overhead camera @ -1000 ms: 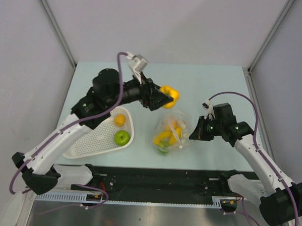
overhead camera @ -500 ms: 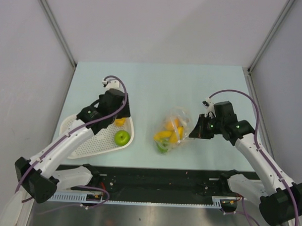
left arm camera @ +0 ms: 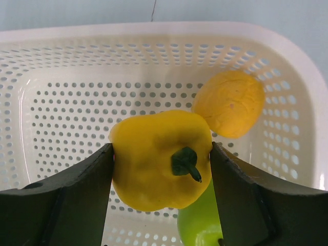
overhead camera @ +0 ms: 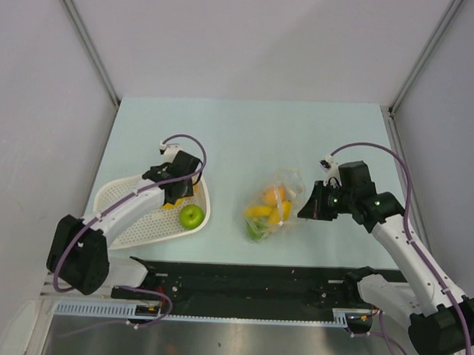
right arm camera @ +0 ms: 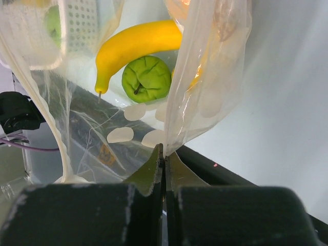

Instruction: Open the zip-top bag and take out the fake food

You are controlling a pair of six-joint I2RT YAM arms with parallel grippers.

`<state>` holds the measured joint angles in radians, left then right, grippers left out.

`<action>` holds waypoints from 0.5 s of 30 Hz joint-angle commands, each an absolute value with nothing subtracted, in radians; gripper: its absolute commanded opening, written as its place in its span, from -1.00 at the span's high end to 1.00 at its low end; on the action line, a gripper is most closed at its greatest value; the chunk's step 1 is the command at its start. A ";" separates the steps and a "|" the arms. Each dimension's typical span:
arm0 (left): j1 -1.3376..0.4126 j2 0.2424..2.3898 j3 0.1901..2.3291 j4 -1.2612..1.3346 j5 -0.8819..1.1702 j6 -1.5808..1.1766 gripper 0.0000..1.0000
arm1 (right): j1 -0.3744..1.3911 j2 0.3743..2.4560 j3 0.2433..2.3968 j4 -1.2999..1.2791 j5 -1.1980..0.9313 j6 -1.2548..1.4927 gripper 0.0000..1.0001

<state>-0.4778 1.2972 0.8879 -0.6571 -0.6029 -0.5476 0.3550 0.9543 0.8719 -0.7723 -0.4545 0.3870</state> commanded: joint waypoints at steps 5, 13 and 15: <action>-0.454 1.408 0.893 -0.660 -0.601 -0.633 0.92 | 0.350 0.956 0.894 -0.781 -0.485 0.379 1.00; -0.454 1.407 0.879 -0.637 -0.537 -0.646 -0.48 | 0.347 0.988 0.897 -0.767 -0.494 0.368 1.00; -0.454 1.399 0.891 -0.643 -0.529 -0.631 -0.62 | 0.347 0.997 0.900 -0.761 -0.495 0.368 1.00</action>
